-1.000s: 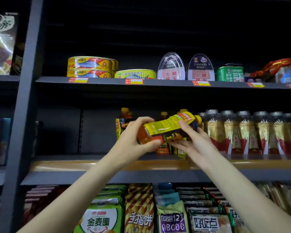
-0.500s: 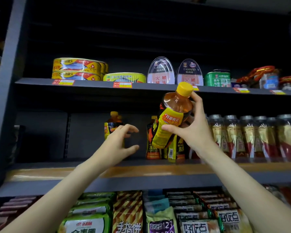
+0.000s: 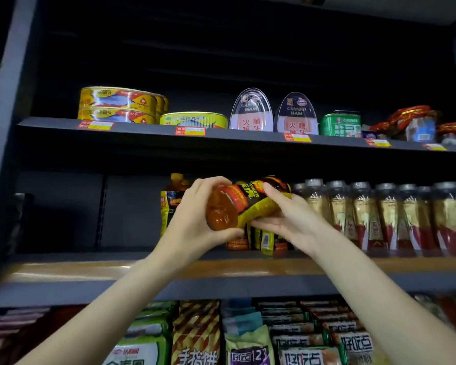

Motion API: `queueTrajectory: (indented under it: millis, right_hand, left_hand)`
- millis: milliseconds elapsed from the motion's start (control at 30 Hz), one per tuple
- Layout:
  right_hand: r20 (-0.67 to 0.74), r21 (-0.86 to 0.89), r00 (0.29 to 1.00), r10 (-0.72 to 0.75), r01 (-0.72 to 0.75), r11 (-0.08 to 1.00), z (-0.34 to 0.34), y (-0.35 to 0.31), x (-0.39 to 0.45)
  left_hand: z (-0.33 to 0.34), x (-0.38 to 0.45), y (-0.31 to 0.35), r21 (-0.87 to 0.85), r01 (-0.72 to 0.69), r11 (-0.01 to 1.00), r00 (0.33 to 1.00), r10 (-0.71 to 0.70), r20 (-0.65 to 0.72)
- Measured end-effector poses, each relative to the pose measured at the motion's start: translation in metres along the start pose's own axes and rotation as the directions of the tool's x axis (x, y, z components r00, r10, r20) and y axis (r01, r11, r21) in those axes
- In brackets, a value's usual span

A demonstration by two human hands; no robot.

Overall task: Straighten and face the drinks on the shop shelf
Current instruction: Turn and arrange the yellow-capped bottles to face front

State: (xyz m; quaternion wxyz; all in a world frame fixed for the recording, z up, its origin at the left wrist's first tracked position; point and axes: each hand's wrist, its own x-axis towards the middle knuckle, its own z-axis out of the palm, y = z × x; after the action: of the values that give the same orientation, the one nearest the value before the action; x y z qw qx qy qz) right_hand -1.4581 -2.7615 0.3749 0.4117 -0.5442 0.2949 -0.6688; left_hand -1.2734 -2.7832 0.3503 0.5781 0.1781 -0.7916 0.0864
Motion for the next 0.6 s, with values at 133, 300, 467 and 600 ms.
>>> queueTrajectory:
  millis: [133,300,467,600]
  right_hand:
    - [-0.019,0.197,1.000,0.020,-0.016,0.980,-0.001,0.010,0.002]
    - [-0.178,-0.242,0.898,-0.403,0.357,0.902,-0.002,0.024,0.018]
    - [0.091,-0.801,0.821,-0.563,0.396,0.449,-0.002,0.042,0.035]
    - [0.028,-0.929,0.892,-0.452,0.190,0.318,0.003,0.053,0.054]
  left_hand:
    - [-0.007,0.003,-0.003,0.021,-0.035,0.999,0.994,0.032,0.105]
    - [-0.017,0.003,-0.032,0.066,0.066,0.996,0.991,-0.073,0.116]
    - [-0.020,0.002,-0.051,0.204,0.186,0.961,0.968,-0.215,0.128]
    - [-0.014,0.005,-0.056,0.233,0.202,0.951,0.963,-0.236,0.127]
